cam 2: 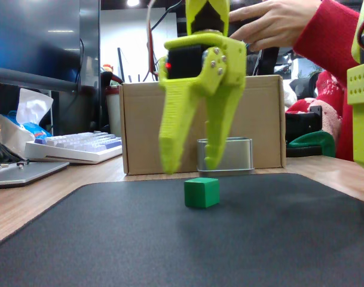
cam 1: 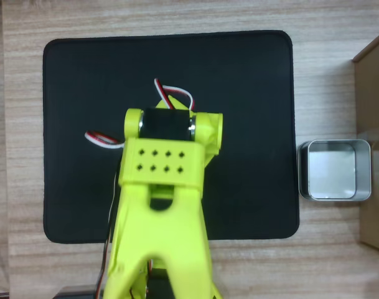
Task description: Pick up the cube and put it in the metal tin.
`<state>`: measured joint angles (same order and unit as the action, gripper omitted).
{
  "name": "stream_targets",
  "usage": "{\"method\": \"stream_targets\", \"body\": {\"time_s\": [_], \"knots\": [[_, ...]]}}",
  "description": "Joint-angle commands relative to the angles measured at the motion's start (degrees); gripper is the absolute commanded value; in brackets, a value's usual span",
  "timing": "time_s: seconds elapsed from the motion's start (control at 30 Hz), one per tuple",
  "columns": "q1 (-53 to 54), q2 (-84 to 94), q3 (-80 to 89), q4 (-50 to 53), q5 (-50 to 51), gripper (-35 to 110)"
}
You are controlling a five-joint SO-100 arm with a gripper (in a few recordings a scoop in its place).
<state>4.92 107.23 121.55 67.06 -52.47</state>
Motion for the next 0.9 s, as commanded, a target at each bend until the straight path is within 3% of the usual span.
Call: {"method": "stream_targets", "body": {"time_s": [0.0,0.4,0.5,0.57,0.7,0.87], "knots": [[0.6,-0.6,0.7,0.1,-1.2,33],[0.2,-5.1,2.9,-5.4,-2.1,27],[0.3,-5.2,3.3,-6.1,-2.1,16],[0.3,-5.2,3.6,-6.4,-2.1,1],[-0.5,-5.0,4.9,-6.6,-3.1,0],[-0.2,2.1,5.4,-7.7,8.2,0]]}}
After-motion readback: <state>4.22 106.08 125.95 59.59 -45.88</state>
